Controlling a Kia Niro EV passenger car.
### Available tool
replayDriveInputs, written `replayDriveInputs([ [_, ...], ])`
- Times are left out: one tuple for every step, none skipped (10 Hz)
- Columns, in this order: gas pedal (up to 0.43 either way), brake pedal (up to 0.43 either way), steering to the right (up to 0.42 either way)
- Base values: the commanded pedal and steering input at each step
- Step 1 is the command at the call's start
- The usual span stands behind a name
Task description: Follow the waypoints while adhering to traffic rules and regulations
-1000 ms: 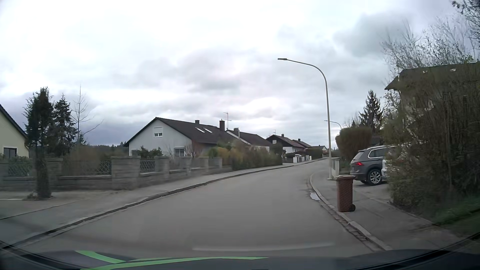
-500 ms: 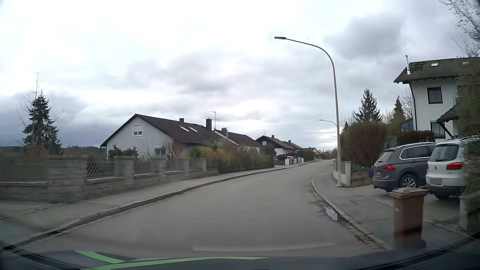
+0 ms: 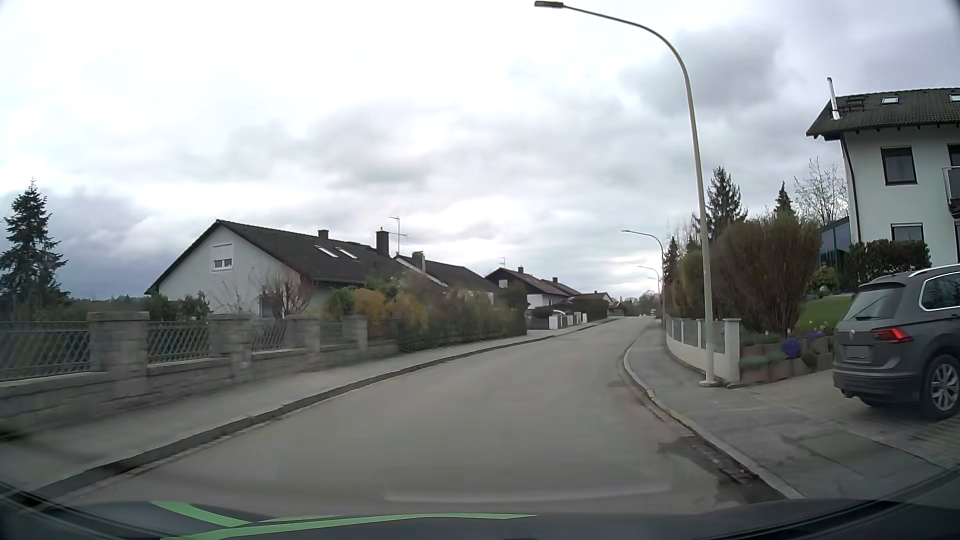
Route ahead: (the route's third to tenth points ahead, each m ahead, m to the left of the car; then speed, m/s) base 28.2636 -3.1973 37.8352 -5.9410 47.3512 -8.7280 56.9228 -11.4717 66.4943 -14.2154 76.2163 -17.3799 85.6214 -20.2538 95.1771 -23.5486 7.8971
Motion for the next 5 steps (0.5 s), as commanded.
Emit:
replayDriveInputs([
  [0.079, 0.000, 0.053],
  [0.079, 0.000, 0.053],
  [0.079, 0.000, 0.053],
  [0.079, 0.000, 0.053],
  [0.079, 0.000, 0.053],
])
